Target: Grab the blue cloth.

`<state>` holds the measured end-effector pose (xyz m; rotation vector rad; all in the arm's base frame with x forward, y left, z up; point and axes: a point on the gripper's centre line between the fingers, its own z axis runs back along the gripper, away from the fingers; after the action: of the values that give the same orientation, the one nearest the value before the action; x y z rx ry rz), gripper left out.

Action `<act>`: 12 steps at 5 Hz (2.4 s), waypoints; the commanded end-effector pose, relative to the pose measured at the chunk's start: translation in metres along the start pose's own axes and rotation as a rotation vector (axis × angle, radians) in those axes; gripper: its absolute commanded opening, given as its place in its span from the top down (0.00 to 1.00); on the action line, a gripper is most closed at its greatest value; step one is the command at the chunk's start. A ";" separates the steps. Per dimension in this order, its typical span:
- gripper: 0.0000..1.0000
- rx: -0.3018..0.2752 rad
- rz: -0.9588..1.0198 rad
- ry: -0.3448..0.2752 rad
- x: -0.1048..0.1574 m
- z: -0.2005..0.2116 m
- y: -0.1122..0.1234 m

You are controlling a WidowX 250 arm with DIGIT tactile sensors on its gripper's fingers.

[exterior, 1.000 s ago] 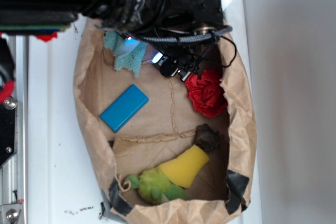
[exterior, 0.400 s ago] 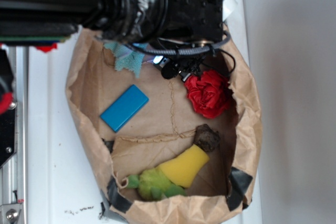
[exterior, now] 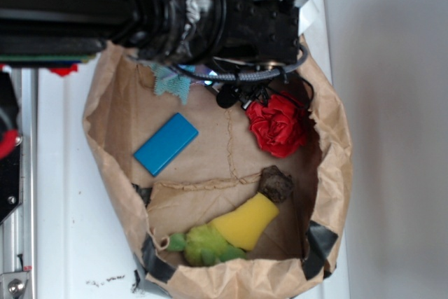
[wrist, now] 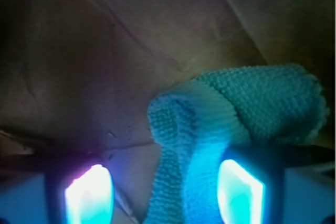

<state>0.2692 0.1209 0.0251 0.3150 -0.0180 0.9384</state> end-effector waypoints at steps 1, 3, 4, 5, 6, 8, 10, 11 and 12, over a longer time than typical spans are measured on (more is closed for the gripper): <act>1.00 -0.008 0.026 -0.013 -0.004 -0.002 0.004; 0.00 0.000 -0.012 -0.035 -0.005 0.002 0.004; 0.00 0.000 -0.012 -0.035 -0.005 0.002 0.004; 0.00 0.000 -0.012 -0.035 -0.005 0.002 0.004; 0.00 0.000 -0.012 -0.035 -0.005 0.002 0.004; 0.00 -0.012 0.013 -0.060 -0.002 -0.002 0.002; 1.00 -0.027 0.026 -0.037 -0.001 -0.006 0.007; 1.00 -0.047 0.021 -0.044 -0.001 -0.003 0.009; 1.00 -0.065 0.020 -0.050 -0.001 0.000 0.012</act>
<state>0.2635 0.1193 0.0226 0.2825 -0.0842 0.9248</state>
